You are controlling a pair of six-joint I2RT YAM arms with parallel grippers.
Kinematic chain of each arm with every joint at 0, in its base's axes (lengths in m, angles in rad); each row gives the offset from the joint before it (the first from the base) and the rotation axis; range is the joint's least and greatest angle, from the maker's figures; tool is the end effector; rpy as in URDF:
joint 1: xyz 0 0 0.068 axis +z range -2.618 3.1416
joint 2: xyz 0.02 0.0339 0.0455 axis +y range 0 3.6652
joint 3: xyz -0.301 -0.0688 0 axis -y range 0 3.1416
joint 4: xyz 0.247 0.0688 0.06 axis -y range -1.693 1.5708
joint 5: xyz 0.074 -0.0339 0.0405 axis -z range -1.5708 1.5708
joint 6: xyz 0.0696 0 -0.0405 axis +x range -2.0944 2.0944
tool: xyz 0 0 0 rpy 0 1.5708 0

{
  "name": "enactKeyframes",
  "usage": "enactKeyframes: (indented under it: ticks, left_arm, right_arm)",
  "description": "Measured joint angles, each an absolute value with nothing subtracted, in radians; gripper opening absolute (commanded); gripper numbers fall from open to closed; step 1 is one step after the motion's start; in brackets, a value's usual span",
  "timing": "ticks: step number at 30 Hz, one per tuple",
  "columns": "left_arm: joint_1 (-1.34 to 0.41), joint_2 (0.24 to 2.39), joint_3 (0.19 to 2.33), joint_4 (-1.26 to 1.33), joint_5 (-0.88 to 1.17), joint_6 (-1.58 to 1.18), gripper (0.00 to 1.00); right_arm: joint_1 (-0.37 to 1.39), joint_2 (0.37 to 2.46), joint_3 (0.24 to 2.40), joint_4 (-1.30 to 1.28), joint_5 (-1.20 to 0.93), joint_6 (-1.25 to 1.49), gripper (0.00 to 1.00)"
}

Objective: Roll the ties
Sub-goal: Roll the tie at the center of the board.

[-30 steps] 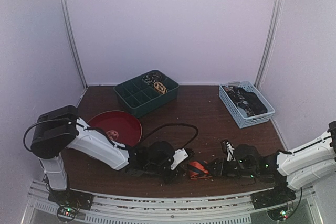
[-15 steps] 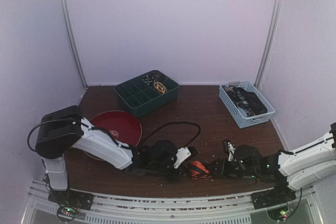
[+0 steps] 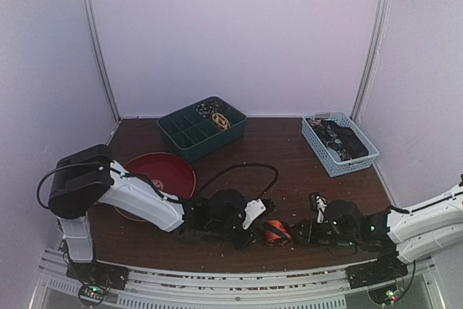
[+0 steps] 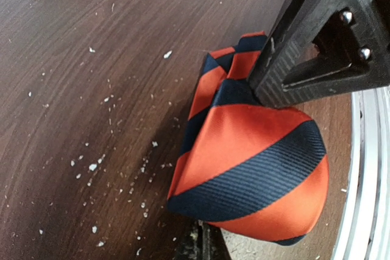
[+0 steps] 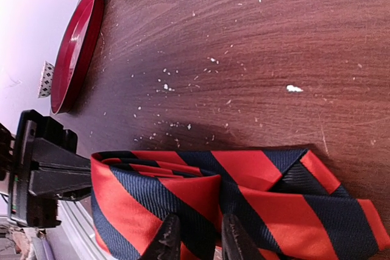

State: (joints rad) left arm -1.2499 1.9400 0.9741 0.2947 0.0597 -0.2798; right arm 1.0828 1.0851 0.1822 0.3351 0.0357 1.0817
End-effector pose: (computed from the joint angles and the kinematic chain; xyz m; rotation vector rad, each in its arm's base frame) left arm 0.1319 -0.4101 0.1359 1.1474 2.1030 -0.8524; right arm 0.0962 0.1760 0.1457 0.0222 2.4002 1.1419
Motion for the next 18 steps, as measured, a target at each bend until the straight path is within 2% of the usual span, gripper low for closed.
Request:
enactKeyframes:
  ticks: [18]
  left_arm:
    - [-1.249, 1.940, 1.041, 0.269, 0.072, -0.281, 0.03]
  right_arm:
    - [1.082, 1.082, 0.186, 0.277, 0.042, 1.030, 0.20]
